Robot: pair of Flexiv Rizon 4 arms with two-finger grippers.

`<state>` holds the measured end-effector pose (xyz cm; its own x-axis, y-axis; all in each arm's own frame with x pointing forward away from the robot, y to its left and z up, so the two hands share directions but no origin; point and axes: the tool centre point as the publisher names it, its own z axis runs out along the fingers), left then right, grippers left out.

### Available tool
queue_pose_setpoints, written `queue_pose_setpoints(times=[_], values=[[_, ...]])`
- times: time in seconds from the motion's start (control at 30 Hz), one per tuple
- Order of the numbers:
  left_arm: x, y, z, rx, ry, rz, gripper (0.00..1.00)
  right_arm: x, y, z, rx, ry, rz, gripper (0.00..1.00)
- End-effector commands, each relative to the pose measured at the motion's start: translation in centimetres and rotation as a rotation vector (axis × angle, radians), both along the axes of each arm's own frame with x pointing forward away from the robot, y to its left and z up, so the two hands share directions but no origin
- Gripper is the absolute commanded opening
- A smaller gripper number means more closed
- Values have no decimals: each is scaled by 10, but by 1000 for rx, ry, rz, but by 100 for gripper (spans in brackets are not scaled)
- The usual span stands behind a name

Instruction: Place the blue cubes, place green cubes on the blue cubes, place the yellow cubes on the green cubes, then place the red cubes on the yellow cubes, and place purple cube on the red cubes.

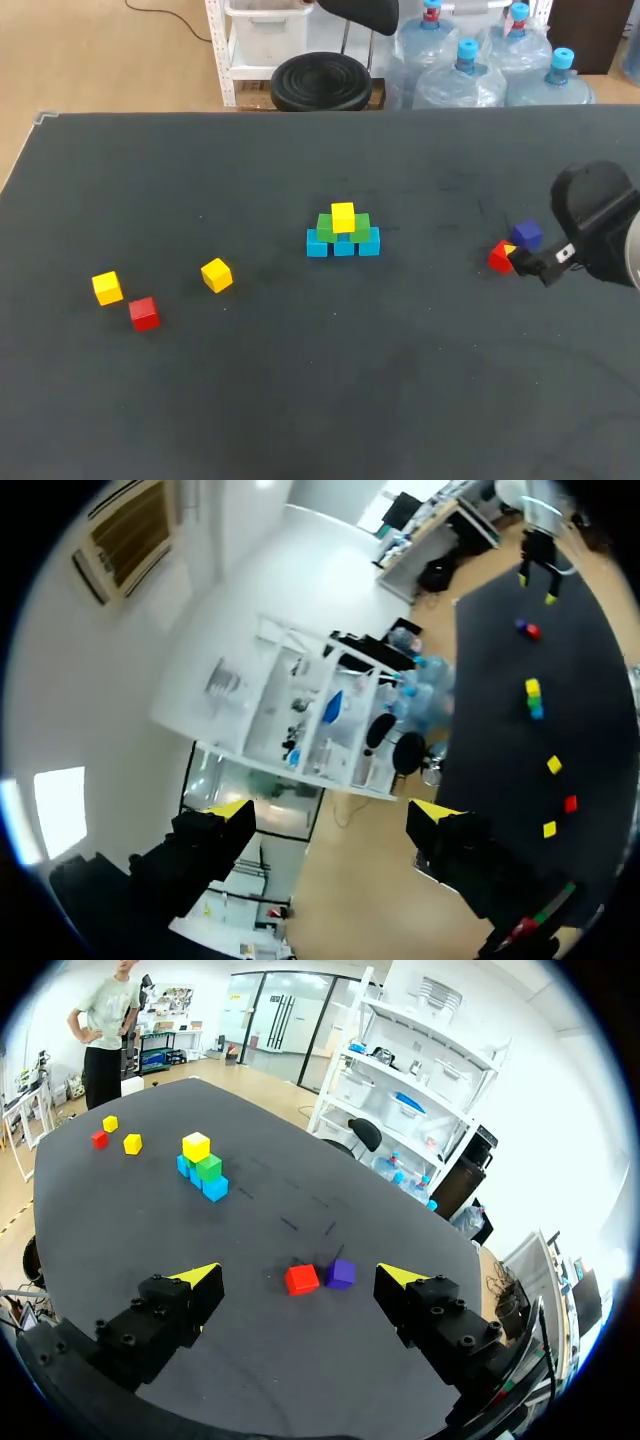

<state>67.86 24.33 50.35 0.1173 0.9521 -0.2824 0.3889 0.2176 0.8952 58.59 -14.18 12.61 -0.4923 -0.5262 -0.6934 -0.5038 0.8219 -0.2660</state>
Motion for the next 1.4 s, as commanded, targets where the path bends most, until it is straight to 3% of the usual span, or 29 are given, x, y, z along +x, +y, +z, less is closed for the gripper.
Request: queue_pose_setpoints(times=[0.03,0.23,0.4,0.47,0.53,0.6,1.0,1.07,1.1,1.17,1.23,1.27,1.4], values=[[11,-10,-24,235,307,-463,100,0,-1,-2,7,-8,2,100],[2,-26,-77,268,449,-528,100,0,-1,-2,7,-8,2,100],[-12,-34,-118,315,500,-559,100,0,-1,-2,7,-8,2,100],[-16,-37,-130,303,514,-553,100,0,-1,-2,7,-8,2,100],[-18,-39,-134,294,497,-541,100,0,-1,-2,7,-8,2,100],[-13,-42,-126,284,443,-472,100,0,-1,-2,7,-8,2,100],[-13,-42,-126,284,443,-472,100,0,-1,-2,7,-8,2,100],[1,-45,-115,439,494,-424,100,0,-1,-2,7,-8,2,100],[5,-55,-114,509,544,-458,100,0,-1,-2,7,-8,2,100],[13,-87,-122,632,623,-485,100,0,-1,-2,7,-8,2,100],[8,-124,-139,707,702,-603,100,0,-1,-2,7,-8,2,100],[6,-141,-149,748,711,-635,100,0,-1,-2,7,-8,2,100],[5,-180,-191,807,810,-728,100,0,-1,-2,7,-8,2,100]])
